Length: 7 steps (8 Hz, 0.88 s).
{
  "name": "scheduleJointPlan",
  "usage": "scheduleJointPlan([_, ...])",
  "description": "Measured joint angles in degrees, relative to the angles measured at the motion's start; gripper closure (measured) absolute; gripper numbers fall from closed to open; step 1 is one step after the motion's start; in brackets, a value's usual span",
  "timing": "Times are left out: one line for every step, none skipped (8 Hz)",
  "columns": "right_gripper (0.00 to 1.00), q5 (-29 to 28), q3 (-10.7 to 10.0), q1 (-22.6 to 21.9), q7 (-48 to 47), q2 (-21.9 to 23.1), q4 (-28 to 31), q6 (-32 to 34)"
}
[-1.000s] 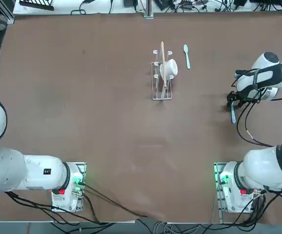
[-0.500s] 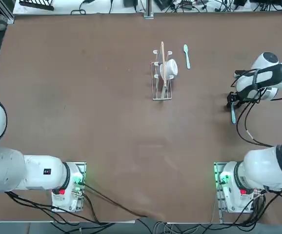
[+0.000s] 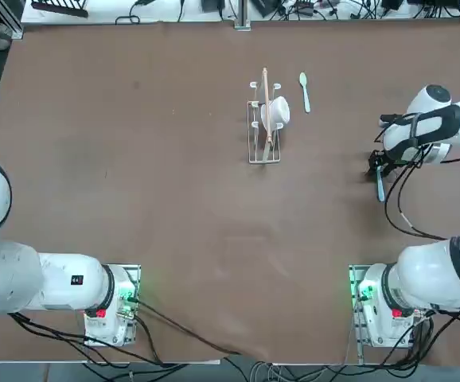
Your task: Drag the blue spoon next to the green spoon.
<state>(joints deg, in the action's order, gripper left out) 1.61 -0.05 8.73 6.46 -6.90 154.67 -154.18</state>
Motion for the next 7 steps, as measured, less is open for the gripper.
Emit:
scheduleJointPlan([0.36, 0.0, -0.02, 0.0, 0.0, 0.01, 0.0, 0.0])
scheduleJointPlan([0.42, 0.0, -0.02, 0.0, 0.0, 0.08, -0.01, 0.0])
scheduleJointPlan([0.51, 0.0, 0.01, -0.08, 0.0, 0.3, 0.0, 0.11])
scheduleJointPlan([0.53, 0.0, 0.01, -0.1, 0.0, 0.3, -0.01, 0.11])
scheduleJointPlan([0.56, 0.0, 0.03, -0.12, 0.0, 0.36, -0.01, 0.13])
scheduleJointPlan([0.58, 0.0, 0.03, -0.15, 0.0, 0.38, -0.01, 0.17])
scheduleJointPlan([0.59, 0.0, 0.04, -0.17, 0.0, 0.41, 0.0, 0.18])
